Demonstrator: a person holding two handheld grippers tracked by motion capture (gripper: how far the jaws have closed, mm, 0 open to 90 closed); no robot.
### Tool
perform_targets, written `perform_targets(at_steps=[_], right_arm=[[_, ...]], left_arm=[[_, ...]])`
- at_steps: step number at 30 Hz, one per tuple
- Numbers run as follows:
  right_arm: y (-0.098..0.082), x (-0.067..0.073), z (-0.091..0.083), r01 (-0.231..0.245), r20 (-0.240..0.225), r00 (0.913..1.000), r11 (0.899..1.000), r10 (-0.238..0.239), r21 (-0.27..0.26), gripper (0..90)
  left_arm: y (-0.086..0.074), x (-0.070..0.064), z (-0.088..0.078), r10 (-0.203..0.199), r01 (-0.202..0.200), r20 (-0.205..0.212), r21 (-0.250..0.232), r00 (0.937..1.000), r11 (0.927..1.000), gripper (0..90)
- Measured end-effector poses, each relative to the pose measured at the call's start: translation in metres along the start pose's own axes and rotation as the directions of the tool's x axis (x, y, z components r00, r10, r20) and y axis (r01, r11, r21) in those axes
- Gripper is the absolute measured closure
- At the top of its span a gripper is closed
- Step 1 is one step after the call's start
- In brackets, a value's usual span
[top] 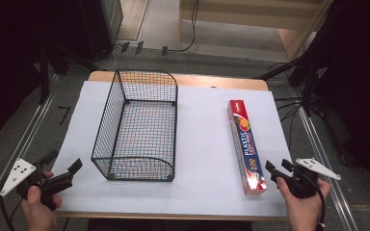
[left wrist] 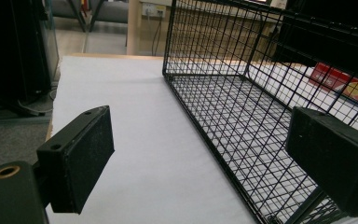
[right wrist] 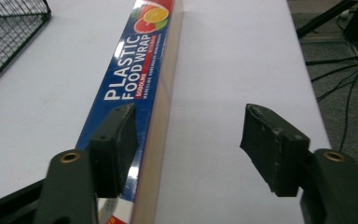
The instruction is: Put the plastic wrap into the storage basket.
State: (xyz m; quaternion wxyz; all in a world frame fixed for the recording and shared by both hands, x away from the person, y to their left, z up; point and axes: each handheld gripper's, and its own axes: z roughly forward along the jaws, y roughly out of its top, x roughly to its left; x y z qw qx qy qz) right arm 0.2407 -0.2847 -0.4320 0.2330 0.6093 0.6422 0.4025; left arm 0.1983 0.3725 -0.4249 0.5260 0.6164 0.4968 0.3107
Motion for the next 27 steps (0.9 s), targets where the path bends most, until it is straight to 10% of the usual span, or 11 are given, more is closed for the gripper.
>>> perform_targets(at_steps=[12,27], right_arm=[[0.025,0.033,0.044,-0.001,-0.017,0.9998,0.976,0.005,0.218,25.4],[0.045,0.039,0.068,0.019,-0.004,0.9998,0.953,-0.018,0.302,28.1]], left_arm=[[0.000,-0.002,0.002,0.018,-0.019,0.006,0.011,0.9998,0.9998,8.0],[-0.001,-0.001,0.003,0.016,-0.016,0.006,0.017,0.9999,0.9997,8.0]])
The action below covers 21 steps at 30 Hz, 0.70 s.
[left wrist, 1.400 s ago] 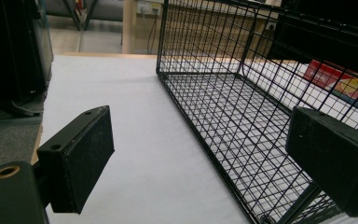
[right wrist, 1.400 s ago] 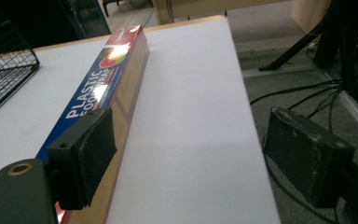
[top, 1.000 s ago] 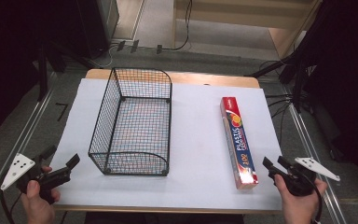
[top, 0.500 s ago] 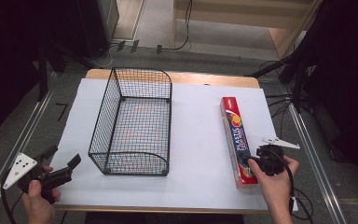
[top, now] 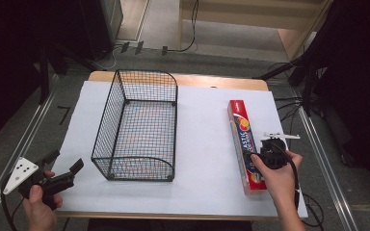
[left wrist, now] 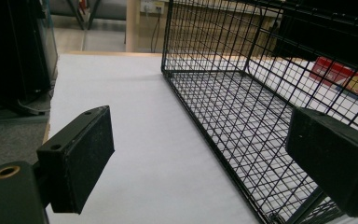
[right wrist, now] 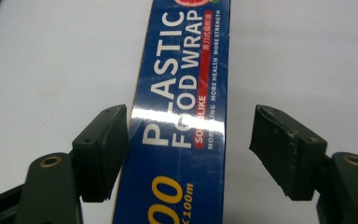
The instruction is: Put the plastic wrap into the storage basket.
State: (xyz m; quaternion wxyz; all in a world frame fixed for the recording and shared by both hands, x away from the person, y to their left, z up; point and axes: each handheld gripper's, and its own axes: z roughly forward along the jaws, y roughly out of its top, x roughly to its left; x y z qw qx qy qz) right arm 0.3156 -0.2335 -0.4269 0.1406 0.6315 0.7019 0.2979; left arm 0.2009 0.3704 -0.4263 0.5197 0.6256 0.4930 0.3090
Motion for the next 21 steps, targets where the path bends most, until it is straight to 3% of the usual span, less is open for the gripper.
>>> perform_targets(at_steps=[9,21], right_arm=[[0.010,0.009,0.013,0.027,0.039,0.9988,0.998,-0.030,0.058,29.9],[0.023,0.015,0.031,0.022,0.082,0.9961,0.993,-0.031,0.117,34.2]], left_arm=[[0.000,0.002,0.001,-0.004,0.004,0.000,-0.004,1.0000,1.0000,8.0],[0.000,0.003,0.000,-0.008,0.008,-0.001,-0.001,1.0000,1.0000,8.1]])
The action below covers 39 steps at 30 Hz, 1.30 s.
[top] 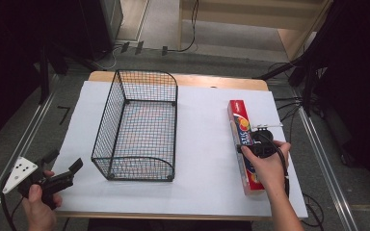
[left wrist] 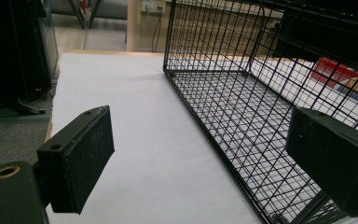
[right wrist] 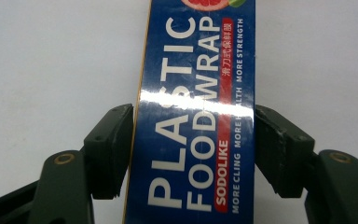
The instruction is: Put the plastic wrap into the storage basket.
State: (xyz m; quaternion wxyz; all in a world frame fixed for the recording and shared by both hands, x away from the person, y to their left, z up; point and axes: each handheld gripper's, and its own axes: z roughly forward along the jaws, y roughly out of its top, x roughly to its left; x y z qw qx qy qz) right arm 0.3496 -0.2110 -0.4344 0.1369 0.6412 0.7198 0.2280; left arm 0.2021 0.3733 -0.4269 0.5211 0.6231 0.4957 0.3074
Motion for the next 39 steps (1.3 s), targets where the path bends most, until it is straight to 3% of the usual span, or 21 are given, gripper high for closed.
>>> perform_targets(at_steps=[12,22,28,39], right_arm=[[0.010,0.003,0.008,-0.015,0.029,0.9995,0.997,0.013,0.071,36.0],[0.016,0.011,0.016,0.006,0.098,0.9951,0.994,-0.017,0.113,35.8],[0.019,0.010,0.019,-0.018,0.091,0.9958,0.992,0.007,0.127,35.8],[0.024,0.010,0.024,-0.015,0.090,0.9960,0.985,0.000,0.169,36.6]], left_arm=[[0.000,0.000,0.001,0.003,-0.003,0.003,0.001,1.0000,1.0000,8.1],[0.000,-0.001,0.001,0.006,-0.006,0.006,0.005,1.0000,1.0000,8.1],[0.000,0.000,0.002,0.004,-0.004,0.005,0.005,1.0000,1.0000,8.1],[0.000,-0.002,0.002,0.003,-0.003,0.010,0.007,0.9999,1.0000,8.1]])
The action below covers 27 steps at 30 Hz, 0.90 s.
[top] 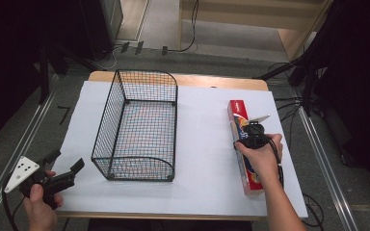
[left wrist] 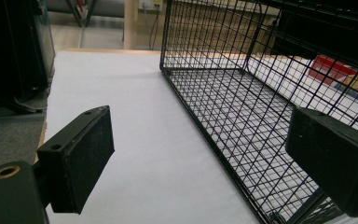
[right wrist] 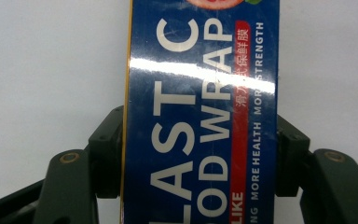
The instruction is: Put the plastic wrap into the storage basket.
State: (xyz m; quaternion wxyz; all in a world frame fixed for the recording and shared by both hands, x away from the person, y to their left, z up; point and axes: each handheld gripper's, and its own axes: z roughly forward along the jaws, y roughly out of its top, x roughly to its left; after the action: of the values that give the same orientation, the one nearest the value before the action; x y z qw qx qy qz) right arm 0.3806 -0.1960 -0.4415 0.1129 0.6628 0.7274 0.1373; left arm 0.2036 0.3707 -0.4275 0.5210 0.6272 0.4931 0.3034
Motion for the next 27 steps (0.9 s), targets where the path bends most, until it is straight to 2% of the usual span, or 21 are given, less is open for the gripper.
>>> perform_targets(at_steps=[4,20,27], right_arm=[[0.0029,-0.0003,0.0017,0.002,0.001,1.0000,1.000,-0.002,0.021,36.3],[0.0038,0.0007,0.0009,0.001,0.011,0.9999,1.000,-0.001,0.028,41.7],[0.0047,0.0026,0.0005,0.039,0.038,0.9985,0.999,-0.040,0.023,42.3]], left_arm=[[0.0001,-0.0005,0.0000,0.005,-0.005,-0.001,0.002,1.0000,1.0000,8.0],[-0.0003,0.0032,0.0000,-0.011,0.011,-0.005,0.000,0.9999,0.9999,8.0],[-0.0007,0.0036,0.0001,-0.012,0.012,-0.005,0.001,0.9999,0.9999,8.1]])
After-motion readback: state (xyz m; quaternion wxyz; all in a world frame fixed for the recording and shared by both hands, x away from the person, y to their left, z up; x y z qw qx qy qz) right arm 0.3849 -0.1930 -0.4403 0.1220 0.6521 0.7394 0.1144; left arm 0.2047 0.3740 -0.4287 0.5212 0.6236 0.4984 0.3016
